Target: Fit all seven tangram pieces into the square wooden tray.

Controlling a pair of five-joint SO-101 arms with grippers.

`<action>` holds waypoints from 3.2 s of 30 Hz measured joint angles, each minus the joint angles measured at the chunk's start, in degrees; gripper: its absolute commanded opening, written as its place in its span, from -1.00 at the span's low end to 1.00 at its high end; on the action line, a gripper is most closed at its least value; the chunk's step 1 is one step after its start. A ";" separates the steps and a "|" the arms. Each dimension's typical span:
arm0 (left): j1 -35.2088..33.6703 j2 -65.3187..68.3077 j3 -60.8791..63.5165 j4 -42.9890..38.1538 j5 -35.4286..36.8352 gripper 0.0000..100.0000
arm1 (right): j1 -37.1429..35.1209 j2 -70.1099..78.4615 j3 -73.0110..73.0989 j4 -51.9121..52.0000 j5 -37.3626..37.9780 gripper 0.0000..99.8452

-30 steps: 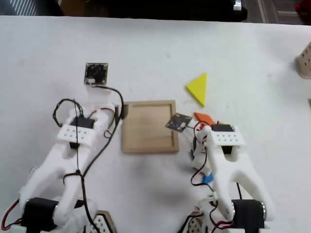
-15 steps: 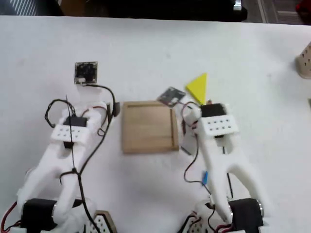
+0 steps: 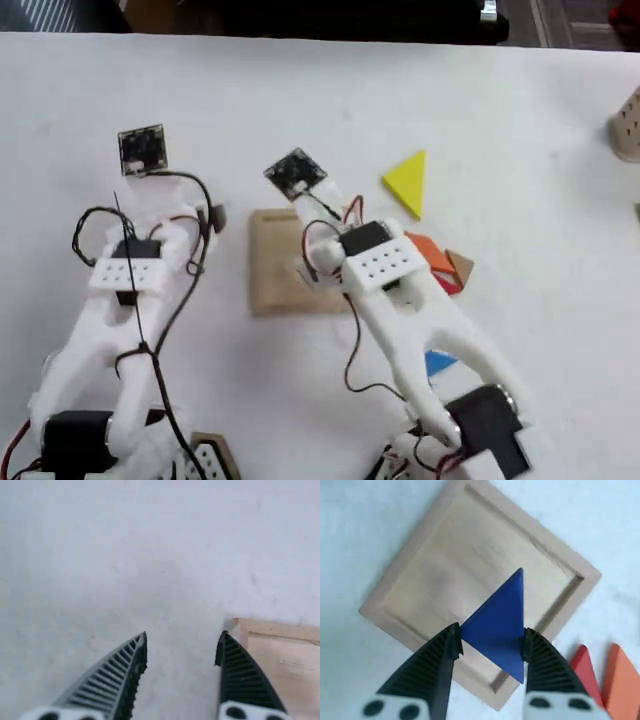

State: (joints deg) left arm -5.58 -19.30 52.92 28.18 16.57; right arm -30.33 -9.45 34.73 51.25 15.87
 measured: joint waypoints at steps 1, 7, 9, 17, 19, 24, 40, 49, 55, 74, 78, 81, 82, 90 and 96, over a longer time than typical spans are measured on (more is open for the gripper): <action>0.00 0.00 0.00 0.00 0.00 -0.54 | -0.79 2.11 0.00 -1.58 0.00 -0.82; 0.00 0.00 0.00 0.00 0.00 -0.54 | -4.57 13.71 -6.77 -3.43 0.26 -0.70; 0.00 0.00 0.00 0.00 0.00 -0.54 | -4.13 16.79 -10.11 -2.11 0.26 -0.59; 0.00 0.00 0.00 0.00 0.00 -0.54 | -4.66 22.86 -19.16 4.66 0.62 -0.49; 0.00 0.00 0.00 0.00 0.00 -0.54 | -4.66 22.86 -21.10 7.56 0.62 -0.49; 0.00 0.00 0.00 0.00 0.00 -0.54 | -4.57 19.96 -22.42 12.84 -1.76 -0.49; 0.00 0.00 0.00 0.00 0.00 -0.54 | 4.92 24.35 -20.75 -6.07 -8.97 -0.88; 0.00 0.00 0.00 0.00 0.00 -0.54 | 3.16 27.25 -20.75 -2.11 -6.24 -0.96; 0.00 0.00 0.00 0.00 0.00 -0.54 | 0.26 27.08 -20.84 3.43 -5.36 -0.96; 0.00 0.00 0.00 0.00 0.00 -0.54 | -7.47 26.81 -21.01 8.18 -10.29 -0.96; 0.00 0.00 0.00 0.00 0.00 -0.54 | -8.53 23.82 -19.69 8.88 -12.84 -0.96; 0.00 0.00 0.00 0.00 0.00 -0.54 | -8.97 19.96 -16.70 9.14 -13.01 -0.96; 0.00 0.00 0.00 0.00 0.00 -0.54 | -9.05 18.37 -15.74 9.23 -13.01 -0.96; 0.00 0.00 0.00 0.00 0.00 -0.54 | 5.19 -2.11 -5.98 12.66 -9.76 -0.95; 0.00 0.00 0.00 0.00 0.00 -0.54 | 17.58 -7.21 -0.35 12.75 0.97 -0.95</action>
State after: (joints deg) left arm -5.58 -19.30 52.92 28.18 16.57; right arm -12.75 -16.66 34.37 64.00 16.84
